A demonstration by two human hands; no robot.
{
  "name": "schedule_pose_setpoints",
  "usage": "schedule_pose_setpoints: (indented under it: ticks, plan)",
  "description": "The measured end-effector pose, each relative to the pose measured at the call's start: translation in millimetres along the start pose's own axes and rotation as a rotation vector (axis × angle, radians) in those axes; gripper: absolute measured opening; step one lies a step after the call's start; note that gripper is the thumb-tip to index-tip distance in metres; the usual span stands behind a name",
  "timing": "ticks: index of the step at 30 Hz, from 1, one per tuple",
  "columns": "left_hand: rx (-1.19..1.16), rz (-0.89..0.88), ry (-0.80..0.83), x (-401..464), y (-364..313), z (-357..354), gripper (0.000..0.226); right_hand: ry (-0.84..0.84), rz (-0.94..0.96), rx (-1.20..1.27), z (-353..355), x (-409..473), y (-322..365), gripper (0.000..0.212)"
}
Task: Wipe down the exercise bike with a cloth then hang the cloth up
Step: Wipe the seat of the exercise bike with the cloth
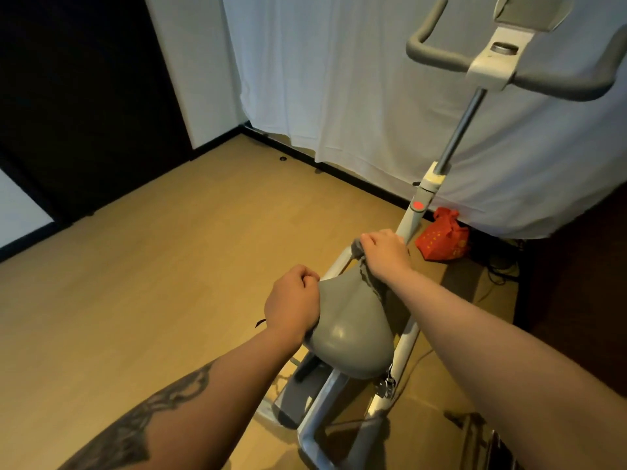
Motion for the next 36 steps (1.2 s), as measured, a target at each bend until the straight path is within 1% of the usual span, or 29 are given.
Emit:
schedule_pose_setpoints:
  ticks: [2,3,4,6,8,10,12,14,16,17,19,22,25,27,29,31,32,33,34,36]
  plan:
    - [0.001,0.009,-0.01,1.1,2.5,-0.2,0.026,-0.106,-0.04,-0.069,-6.9,-6.5,4.6,0.034]
    - [-0.003,0.01,-0.011,2.4,3.3,-0.7,0.026,-0.172,-0.043,-0.065,-5.4,-14.7,6.6,0.034]
    - [-0.008,0.01,-0.009,3.7,3.0,-1.1,0.026,-0.199,-0.041,-0.041,-3.6,-18.3,6.0,0.033]
    - [-0.007,0.01,-0.012,6.4,2.5,-1.1,0.026,-0.136,-0.097,-0.006,-2.7,-4.3,-1.9,0.03]
    - [0.008,0.009,-0.007,5.2,2.9,-1.8,0.026,-0.076,-0.237,0.087,-2.2,9.6,-15.5,0.03]
    - [-0.004,0.001,-0.015,5.1,4.9,-1.7,0.026,-0.124,-0.282,0.159,-1.8,13.4,-19.0,0.031]
    - [-0.016,-0.001,-0.022,7.0,4.7,-1.0,0.026,-0.222,-0.229,0.138,4.0,1.8,-11.1,0.03]
    - [-0.022,-0.008,-0.019,8.7,2.6,-1.6,0.026,-0.279,-0.085,0.072,7.4,-13.6,0.5,0.028]
    - [-0.017,-0.02,-0.016,9.1,0.9,-1.4,0.026,-0.226,0.126,-0.026,1.7,-33.5,20.7,0.028]
    - [-0.021,-0.026,-0.016,9.5,1.1,-1.7,0.026,-0.192,0.214,-0.024,-2.4,-46.1,30.1,0.028]
    - [-0.042,-0.027,-0.009,10.3,2.7,-2.8,0.025,-0.144,0.297,0.038,-5.3,-73.6,44.6,0.029]
    - [-0.082,-0.018,-0.003,9.4,3.9,-3.6,0.022,-0.086,0.326,0.084,-6.4,-105.2,55.4,0.032]
    - [-0.114,-0.025,0.032,7.0,7.1,-4.7,0.022,0.061,0.293,0.102,-8.9,-105.5,51.3,0.046]
    - [-0.149,-0.028,0.075,6.0,11.8,-7.9,0.023,0.122,0.292,0.041,-8.8,-84.1,48.8,0.04]
    - [-0.187,-0.022,0.11,4.4,15.8,-10.1,0.025,0.134,0.231,-0.119,-9.7,-57.4,48.1,0.031]
    - [-0.215,-0.017,0.128,2.1,18.4,-9.9,0.026,0.121,0.143,-0.311,-15.8,-48.5,60.2,0.034]
    - [-0.239,-0.007,0.136,1.2,21.2,-9.1,0.026,0.106,0.129,-0.388,-21.9,-53.8,71.0,0.035]
    - [-0.277,0.008,0.147,0.5,26.0,-9.0,0.025,0.082,0.154,-0.412,-28.5,-62.7,83.7,0.034]
    - [-0.315,0.02,0.163,-0.6,30.5,-8.3,0.025,0.061,0.206,-0.382,-34.4,-72.3,95.3,0.033]
    - [-0.339,0.013,0.212,-2.6,36.4,-7.5,0.029,0.069,0.261,-0.25,-34.2,-81.9,102.1,0.031]
Point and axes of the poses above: each hand's wrist, its own x-axis towards the middle knuckle, its own z-axis out of the back of the hand, y = z × x, the point moved 9 cm from there along x, towards the middle knuckle, and after that the axes turned 4 degrees about z, right-handed, at the moved point
